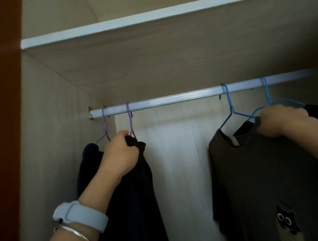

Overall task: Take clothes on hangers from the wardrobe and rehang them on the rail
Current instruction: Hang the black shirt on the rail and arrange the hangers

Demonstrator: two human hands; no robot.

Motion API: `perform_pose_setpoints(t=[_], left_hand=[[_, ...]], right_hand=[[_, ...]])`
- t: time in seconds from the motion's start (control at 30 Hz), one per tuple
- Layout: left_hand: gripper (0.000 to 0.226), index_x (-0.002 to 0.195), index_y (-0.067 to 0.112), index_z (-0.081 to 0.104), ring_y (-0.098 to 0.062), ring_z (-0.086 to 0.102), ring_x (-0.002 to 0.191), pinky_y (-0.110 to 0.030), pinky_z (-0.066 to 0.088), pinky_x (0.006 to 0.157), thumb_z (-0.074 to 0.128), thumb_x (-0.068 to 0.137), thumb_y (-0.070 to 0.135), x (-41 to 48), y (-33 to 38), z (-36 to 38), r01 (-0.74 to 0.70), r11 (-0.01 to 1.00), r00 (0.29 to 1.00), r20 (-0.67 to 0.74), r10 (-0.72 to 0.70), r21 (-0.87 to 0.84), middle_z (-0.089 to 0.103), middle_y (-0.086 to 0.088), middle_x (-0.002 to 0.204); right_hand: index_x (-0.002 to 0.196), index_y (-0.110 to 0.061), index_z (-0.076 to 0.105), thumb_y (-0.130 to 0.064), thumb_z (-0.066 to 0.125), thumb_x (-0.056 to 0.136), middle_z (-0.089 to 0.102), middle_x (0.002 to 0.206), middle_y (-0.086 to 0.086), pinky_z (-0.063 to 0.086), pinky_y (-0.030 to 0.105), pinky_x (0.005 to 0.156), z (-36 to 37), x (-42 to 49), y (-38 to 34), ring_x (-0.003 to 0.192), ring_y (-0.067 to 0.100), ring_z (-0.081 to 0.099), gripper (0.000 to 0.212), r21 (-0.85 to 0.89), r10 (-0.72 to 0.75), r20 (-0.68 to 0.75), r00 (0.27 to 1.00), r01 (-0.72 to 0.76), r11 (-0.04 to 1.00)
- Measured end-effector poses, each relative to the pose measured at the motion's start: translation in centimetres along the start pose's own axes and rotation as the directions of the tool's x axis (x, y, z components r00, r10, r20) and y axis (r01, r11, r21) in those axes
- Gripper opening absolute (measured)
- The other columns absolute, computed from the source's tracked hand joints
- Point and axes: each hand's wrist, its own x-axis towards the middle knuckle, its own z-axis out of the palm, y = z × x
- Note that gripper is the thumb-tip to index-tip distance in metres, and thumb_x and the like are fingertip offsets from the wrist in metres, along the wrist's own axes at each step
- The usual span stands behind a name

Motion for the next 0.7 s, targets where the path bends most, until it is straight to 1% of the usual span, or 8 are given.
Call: perform_pose_setpoints(t=[0.07, 0.13, 0.2, 0.27, 0.33, 0.5, 0.63, 0.7], left_hand=[[0.047, 0.133, 0.012, 0.041, -0.028, 0.056, 0.106, -0.029, 0.047, 0.078, 0.046, 0.087, 0.006, -0.1, -0.3, -0.1, 0.026, 0.999, 0.999, 0.026, -0.025, -0.025, 0.055, -0.012, 0.124], [0.042, 0.128, 0.012, 0.044, -0.027, 0.059, 0.098, -0.029, 0.049, 0.070, 0.044, 0.087, 0.003, -0.3, -0.5, -0.2, 0.050, 0.997, 0.998, 0.052, -0.047, -0.059, 0.058, -0.011, 0.115], [0.037, 0.122, 0.013, 0.046, -0.026, 0.059, 0.093, -0.029, 0.048, 0.068, 0.042, 0.087, 0.002, -0.6, -0.8, -0.2, 0.071, 0.995, 0.996, 0.058, -0.066, -0.075, 0.059, -0.012, 0.108], [0.031, 0.114, 0.013, 0.049, -0.027, 0.060, 0.094, -0.033, 0.049, 0.074, 0.041, 0.086, 0.002, -0.8, -1.0, -0.2, 0.079, 0.994, 0.996, 0.048, -0.076, -0.081, 0.060, -0.014, 0.106], [0.027, 0.108, 0.011, 0.052, -0.029, 0.060, 0.095, -0.037, 0.050, 0.082, 0.040, 0.086, 0.002, -0.9, -1.1, -0.2, 0.074, 0.995, 0.997, 0.044, -0.071, -0.071, 0.061, -0.015, 0.106], [0.020, 0.099, 0.010, 0.054, -0.028, 0.058, 0.097, -0.029, 0.046, 0.073, 0.038, 0.089, 0.002, -1.2, -0.7, -0.2, 0.049, 0.998, 0.998, 0.045, -0.047, -0.042, 0.060, -0.014, 0.102], [0.026, 0.077, 0.018, 0.048, -0.013, 0.054, 0.078, -0.015, 0.039, 0.061, 0.037, 0.089, -0.003, -1.5, -0.8, -0.2, 0.005, 0.997, 0.999, 0.049, -0.002, -0.077, 0.054, 0.006, 0.078], [0.025, 0.080, 0.019, 0.048, -0.009, 0.053, 0.077, -0.017, 0.040, 0.062, 0.037, 0.089, -0.002, -1.5, -1.0, -0.3, -0.007, 0.997, 0.998, 0.065, 0.011, -0.071, 0.051, 0.012, 0.077]], right_hand=[[0.115, -0.012, 0.058, -0.024, 0.046, 0.090, 0.058, 0.109, 0.011, 0.044, 0.035, 0.086, -0.1, 0.1, 0.8, 0.108, 0.029, 0.057, 0.030, -0.037, -0.067, 0.090, 0.994, 0.071, 0.997], [0.118, -0.009, 0.056, -0.023, 0.047, 0.091, 0.059, 0.120, 0.012, 0.044, 0.031, 0.087, -0.3, 0.0, 0.7, 0.111, 0.027, 0.056, 0.033, -0.002, -0.138, 0.206, 0.969, 0.141, 0.990], [0.111, -0.005, 0.060, -0.020, 0.048, 0.089, 0.064, 0.112, 0.013, 0.048, 0.027, 0.072, -0.3, -0.1, 0.1, 0.095, 0.026, 0.061, 0.029, 0.100, -0.195, 0.259, 0.946, 0.174, 0.980], [0.102, 0.002, 0.063, -0.017, 0.048, 0.089, 0.065, 0.097, 0.017, 0.040, 0.022, 0.052, 0.2, -0.6, -0.9, 0.079, 0.025, 0.057, 0.027, 0.275, -0.223, 0.193, 0.956, 0.165, 0.947], [0.098, 0.008, 0.064, -0.014, 0.046, 0.090, 0.063, 0.091, 0.020, 0.033, 0.021, 0.048, 1.1, -1.2, -2.3, 0.078, 0.026, 0.055, 0.029, 0.440, -0.220, 0.088, 0.971, 0.160, 0.883], [0.097, 0.006, 0.063, -0.018, 0.041, 0.092, 0.065, 0.099, 0.024, 0.039, 0.024, 0.064, 3.1, -2.7, -7.5, 0.093, 0.035, 0.062, 0.033, 0.658, -0.248, 0.046, 0.968, 0.157, 0.736], [0.081, -0.004, 0.053, -0.018, 0.039, 0.093, 0.049, 0.067, 0.010, 0.029, 0.023, 0.045, 3.6, -3.7, -12.1, 0.059, 0.025, 0.048, 0.023, 0.774, -0.290, 0.071, 0.955, 0.131, 0.620], [0.071, -0.008, 0.049, -0.020, 0.038, 0.094, 0.042, 0.060, 0.004, 0.027, 0.024, 0.043, 3.8, -4.2, -13.9, 0.052, 0.019, 0.041, 0.028, 0.796, -0.303, 0.088, 0.949, 0.116, 0.594]])
